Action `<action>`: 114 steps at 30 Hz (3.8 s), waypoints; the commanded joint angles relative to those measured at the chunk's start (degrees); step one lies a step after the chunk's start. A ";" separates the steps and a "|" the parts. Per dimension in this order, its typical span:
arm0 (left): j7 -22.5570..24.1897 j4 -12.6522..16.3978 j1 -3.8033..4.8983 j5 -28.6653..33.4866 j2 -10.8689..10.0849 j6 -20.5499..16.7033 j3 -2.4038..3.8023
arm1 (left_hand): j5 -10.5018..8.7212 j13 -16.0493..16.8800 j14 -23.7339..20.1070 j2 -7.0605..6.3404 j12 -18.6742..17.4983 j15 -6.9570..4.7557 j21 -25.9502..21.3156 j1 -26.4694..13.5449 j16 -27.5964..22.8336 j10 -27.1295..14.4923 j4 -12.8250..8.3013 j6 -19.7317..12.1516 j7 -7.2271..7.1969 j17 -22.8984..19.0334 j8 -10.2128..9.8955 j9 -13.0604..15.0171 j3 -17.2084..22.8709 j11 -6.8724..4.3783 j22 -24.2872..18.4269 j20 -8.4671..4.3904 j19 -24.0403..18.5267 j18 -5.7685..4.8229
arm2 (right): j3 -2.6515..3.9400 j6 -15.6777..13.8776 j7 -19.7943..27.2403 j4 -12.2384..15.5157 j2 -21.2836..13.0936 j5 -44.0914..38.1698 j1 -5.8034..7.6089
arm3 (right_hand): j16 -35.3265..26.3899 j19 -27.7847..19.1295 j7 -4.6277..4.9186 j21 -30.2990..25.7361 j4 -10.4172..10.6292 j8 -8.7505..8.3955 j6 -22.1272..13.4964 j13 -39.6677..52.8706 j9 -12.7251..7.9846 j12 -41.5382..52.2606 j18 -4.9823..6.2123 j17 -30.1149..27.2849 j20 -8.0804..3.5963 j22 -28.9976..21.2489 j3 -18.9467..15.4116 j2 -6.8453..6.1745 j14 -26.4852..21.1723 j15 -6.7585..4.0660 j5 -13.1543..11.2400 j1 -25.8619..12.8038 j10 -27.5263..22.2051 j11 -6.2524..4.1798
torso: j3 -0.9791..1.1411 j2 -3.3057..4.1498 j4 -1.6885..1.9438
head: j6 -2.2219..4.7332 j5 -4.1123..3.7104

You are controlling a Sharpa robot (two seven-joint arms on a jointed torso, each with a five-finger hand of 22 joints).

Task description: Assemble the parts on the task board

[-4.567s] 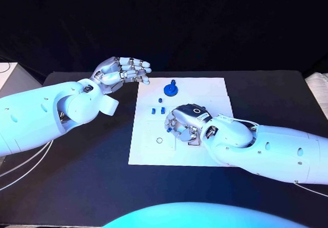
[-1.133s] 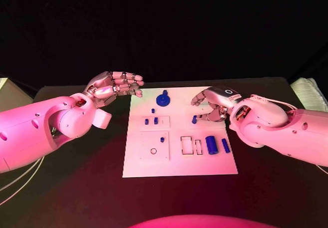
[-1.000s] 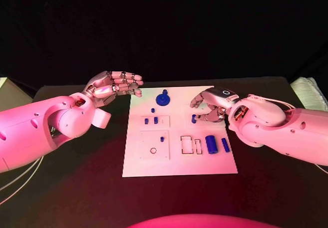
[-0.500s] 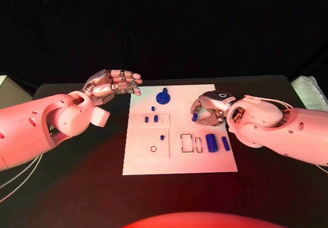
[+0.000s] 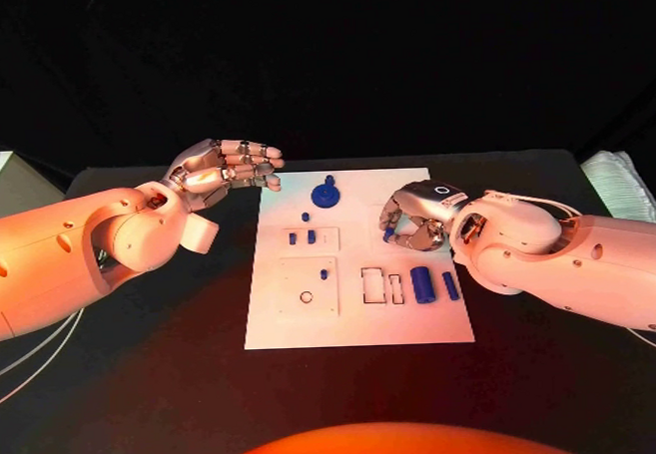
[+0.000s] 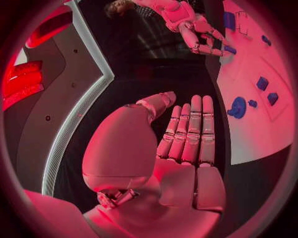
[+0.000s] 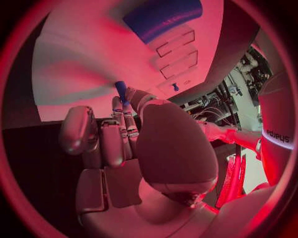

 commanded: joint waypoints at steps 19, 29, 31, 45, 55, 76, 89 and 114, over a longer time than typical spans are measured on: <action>-0.05 -0.21 0.02 0.30 0.13 1.17 0.04 | 0.08 0.07 0.04 0.78 0.11 0.22 0.29 -0.13 -0.35 -0.63 -0.04 0.07 1.13 0.14 0.08 0.02 -0.05 -0.01 0.11 -0.02 -0.17 0.23 | 0.08 -6.26 -1.97 2.23 -0.67 -4.45 -0.58 | 0.60 1.89 -1.02 6.87 -6.88 3.56 3.92 2.88 2.66 -0.26 -1.71 0.72 -1.70 4.68 9.42 0.68 1.89 -2.02 -1.53 -0.03 8.51 -1.95 | -0.02 -0.15 -0.15 | -0.22 -0.08; -0.25 -0.71 0.02 0.39 0.48 1.21 0.04 | 0.06 0.08 0.03 0.85 0.18 0.23 0.29 -0.19 -0.39 -0.69 -0.01 0.21 1.09 0.16 0.17 0.05 -0.07 -0.02 0.13 -0.01 -0.20 0.23 | 0.48 -7.55 -2.15 7.77 -3.71 -3.00 1.68 | 0.63 1.91 -1.01 7.08 -7.08 3.66 3.98 3.03 2.77 -0.34 -1.75 0.77 -1.71 4.82 9.58 0.61 1.91 -2.02 -1.55 -0.32 8.62 -1.95 | -0.11 -0.24 -0.07 | 0.06 -0.47; -0.29 -0.79 0.02 0.41 0.56 1.23 0.04 | 0.06 0.08 0.03 0.85 0.18 0.23 0.29 -0.19 -0.39 -0.69 -0.01 0.21 1.09 0.16 0.17 0.05 -0.07 -0.02 0.13 -0.01 -0.20 0.23 | 0.55 -7.61 -2.25 8.98 -4.23 -2.50 2.08 | 0.65 1.91 -1.01 7.16 -7.15 3.71 4.00 3.10 2.81 -0.37 -1.76 0.79 -1.71 4.88 9.64 0.59 1.92 -2.02 -1.54 -0.44 8.67 -1.96 | -0.09 -0.25 -0.07 | 0.03 -0.41; -0.36 -1.20 -0.02 0.77 1.10 1.74 0.03 | 0.01 0.10 0.01 0.88 0.37 0.30 0.19 -0.71 -0.49 -0.89 0.27 0.23 1.09 0.26 0.22 0.06 -0.29 0.01 0.12 0.08 -0.31 0.20 | 0.53 -6.13 -1.78 12.44 0.80 0.41 1.81 | 0.51 1.83 -0.97 6.89 -7.42 3.77 3.94 3.26 2.92 -0.54 -1.71 0.50 -1.72 4.81 9.87 0.53 1.86 -2.02 -1.31 -0.79 8.68 -1.93 | 0.04 -0.29 -0.49 | -0.19 1.67; -0.15 -1.38 -0.06 1.09 1.71 1.48 0.02 | 0.00 0.12 0.02 0.90 0.44 0.31 0.15 -0.86 -0.49 -0.93 0.37 0.22 1.09 0.29 0.22 0.06 -0.35 0.00 0.11 0.10 -0.31 0.21 | -0.01 -6.03 -0.65 10.53 7.40 -0.78 -2.12 | 0.46 1.76 -0.92 6.69 -7.79 3.77 3.77 3.43 3.01 -0.75 -1.68 0.40 -1.71 4.78 10.20 0.56 1.83 -1.99 -1.07 -1.00 8.64 -1.89 | -0.02 -0.37 -0.33 | -0.36 2.31; -0.26 -1.09 -0.07 1.16 1.71 1.41 0.02 | -0.01 0.13 0.04 0.92 0.49 0.30 0.13 -0.89 -0.49 -0.90 0.39 0.23 1.08 0.31 0.24 0.07 -0.35 -0.01 0.10 0.10 -0.31 0.22 | -0.81 -6.33 -0.51 7.26 10.76 -2.45 -6.25 | 0.41 1.73 -0.90 6.60 -7.96 3.78 3.71 3.51 3.06 -0.83 -1.66 0.31 -1.71 4.77 10.33 0.57 1.81 -1.98 -0.96 -1.10 8.64 -1.86 | 0.10 -0.20 -0.47 | -1.06 3.51; -0.52 -1.05 -0.07 1.16 1.58 1.52 0.02 | -0.01 0.16 0.08 0.96 0.65 0.25 0.09 -0.89 -0.50 -0.88 0.38 0.26 1.03 0.38 0.28 0.08 -0.35 -0.05 0.08 0.10 -0.28 0.28 | -0.84 -7.06 -0.94 6.48 11.33 -3.12 -7.08 | 0.40 1.72 -0.89 6.61 -8.06 3.79 3.69 3.56 3.08 -0.87 -1.66 0.28 -1.71 4.79 10.41 0.57 1.81 -1.97 -0.92 -1.16 8.64 -1.85 | 0.08 -0.24 -0.53 | -1.28 3.58; -1.07 -1.04 -0.07 1.16 1.42 1.87 0.02 | 0.00 0.17 0.07 0.98 0.74 0.23 0.05 -0.88 -0.53 -0.96 0.35 0.24 1.02 0.43 0.29 0.08 -0.35 -0.07 0.07 0.11 -0.26 0.31 | -0.84 -7.87 -0.89 6.76 11.63 -3.54 -7.92 | 0.38 1.68 -0.87 6.46 -8.21 3.82 3.66 3.65 3.13 -0.94 -1.63 0.22 -1.70 4.75 10.51 0.57 1.80 -1.96 -0.87 -1.28 8.66 -1.84 | -0.01 -0.27 -0.52 | -1.73 3.78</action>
